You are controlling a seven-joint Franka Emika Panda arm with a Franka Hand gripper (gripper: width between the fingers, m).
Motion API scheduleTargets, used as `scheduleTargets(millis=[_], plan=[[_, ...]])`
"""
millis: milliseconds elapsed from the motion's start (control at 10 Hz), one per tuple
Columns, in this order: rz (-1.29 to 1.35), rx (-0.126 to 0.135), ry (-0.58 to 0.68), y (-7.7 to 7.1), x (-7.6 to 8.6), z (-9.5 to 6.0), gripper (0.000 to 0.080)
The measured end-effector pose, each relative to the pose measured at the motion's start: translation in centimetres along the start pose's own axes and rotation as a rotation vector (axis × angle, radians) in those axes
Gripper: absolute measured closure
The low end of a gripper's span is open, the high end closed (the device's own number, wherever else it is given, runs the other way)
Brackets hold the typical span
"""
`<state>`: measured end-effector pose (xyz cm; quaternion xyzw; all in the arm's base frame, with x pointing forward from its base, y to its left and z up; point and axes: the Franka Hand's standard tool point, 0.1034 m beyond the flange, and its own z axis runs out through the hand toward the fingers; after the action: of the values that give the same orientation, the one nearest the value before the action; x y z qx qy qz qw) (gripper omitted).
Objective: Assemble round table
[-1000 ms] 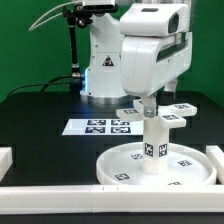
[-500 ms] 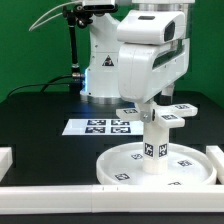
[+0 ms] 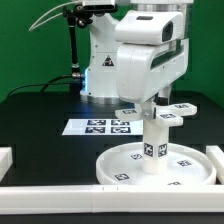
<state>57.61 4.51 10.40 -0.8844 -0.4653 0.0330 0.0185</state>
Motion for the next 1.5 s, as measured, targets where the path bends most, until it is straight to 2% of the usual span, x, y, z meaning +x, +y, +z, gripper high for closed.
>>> scheduleTargets(millis=[300, 700, 900, 1300, 1500], plan=[[0.099, 0.001, 0.0, 0.02, -0.04, 0.02, 0.0359], [0.582, 0.02, 0.005, -0.24, -0.02, 0.12, 0.0357], [0.698, 0.006, 0.017, -0.2, 0.35, 0.09, 0.0357], [0.989, 0.01, 0.016, -0.19, 0.33, 0.1, 0.0357], [1.18, 0.03, 0.023, -0.18, 0.35, 0.11, 0.0357]])
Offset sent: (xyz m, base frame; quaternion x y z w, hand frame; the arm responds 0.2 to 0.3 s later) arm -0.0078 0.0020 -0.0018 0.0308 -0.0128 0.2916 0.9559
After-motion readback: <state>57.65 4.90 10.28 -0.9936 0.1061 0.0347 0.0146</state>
